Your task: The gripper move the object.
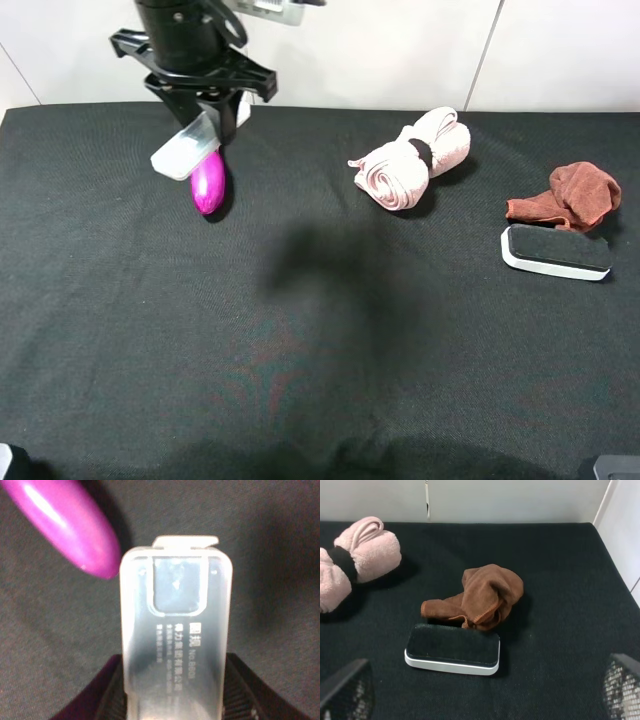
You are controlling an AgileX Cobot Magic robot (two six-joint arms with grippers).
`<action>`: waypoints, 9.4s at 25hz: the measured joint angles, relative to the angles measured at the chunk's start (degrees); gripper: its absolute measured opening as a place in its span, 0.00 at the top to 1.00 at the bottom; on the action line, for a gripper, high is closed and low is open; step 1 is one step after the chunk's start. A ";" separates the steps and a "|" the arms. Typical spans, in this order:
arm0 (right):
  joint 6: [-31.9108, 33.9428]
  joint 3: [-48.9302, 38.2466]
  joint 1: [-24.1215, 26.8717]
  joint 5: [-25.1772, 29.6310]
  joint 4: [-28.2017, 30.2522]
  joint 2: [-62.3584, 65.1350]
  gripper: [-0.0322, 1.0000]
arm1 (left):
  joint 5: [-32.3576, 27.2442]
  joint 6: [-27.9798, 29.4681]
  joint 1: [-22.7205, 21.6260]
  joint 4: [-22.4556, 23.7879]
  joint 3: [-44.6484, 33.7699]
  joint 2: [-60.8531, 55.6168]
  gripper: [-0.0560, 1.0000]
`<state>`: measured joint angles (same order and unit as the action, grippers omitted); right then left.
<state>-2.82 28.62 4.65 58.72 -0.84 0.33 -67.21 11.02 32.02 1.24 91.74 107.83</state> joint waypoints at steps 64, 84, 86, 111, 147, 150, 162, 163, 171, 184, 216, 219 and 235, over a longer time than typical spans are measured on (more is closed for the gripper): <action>0.00 0.00 0.00 -0.02 0.00 0.00 0.30 | 33.48 3.10 -20.44 5.92 -10.26 13.64 0.50; 0.00 0.00 0.00 -0.02 0.00 0.00 0.30 | 33.94 4.07 -20.56 6.31 -10.26 13.89 0.46; 0.00 0.00 0.00 -0.02 0.00 0.00 0.30 | 33.89 4.08 -20.56 6.31 -10.26 13.89 0.42; 0.00 0.00 0.00 -0.02 0.00 0.00 0.30 | 29.09 4.30 -20.80 4.28 -10.26 12.49 0.03; 0.00 0.00 0.00 -0.02 0.00 0.00 0.30 | -0.24 -7.69 -20.80 -7.21 -0.27 -1.13 0.01; 0.00 0.00 0.00 -0.02 0.00 0.00 0.30 | -0.29 -7.81 -20.73 -7.11 -0.27 -3.24 0.01; 0.00 0.00 0.00 -0.02 0.00 0.00 0.30 | -0.35 -7.46 -17.01 -7.03 -6.98 -15.59 0.01; 0.00 0.00 0.00 -0.02 0.00 0.00 0.30 | -0.35 -7.41 -17.01 -7.10 -8.60 -17.03 0.01; 0.00 0.00 0.00 -0.02 0.00 0.00 0.30 | -0.40 -8.60 -17.01 -7.21 -18.61 -29.75 0.01; 0.00 0.00 0.00 -0.02 0.00 0.00 0.30 | -0.45 -14.03 -17.01 -7.32 -30.81 -46.81 0.01; 0.00 0.00 0.00 -0.02 0.00 0.00 0.30 | 6.26 -17.97 -21.40 0.23 -63.37 -100.41 0.01; 0.00 0.00 0.00 -0.02 0.00 0.00 0.30 | 6.40 -18.01 -23.37 -0.70 -63.57 -103.61 0.01; 0.00 0.00 0.00 -0.02 0.00 0.00 0.30 | 6.50 -19.89 -24.16 -2.42 -63.62 -108.28 0.01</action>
<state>-2.82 28.62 4.65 58.70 -0.84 0.33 -60.71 -8.87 7.86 -1.18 28.12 -0.45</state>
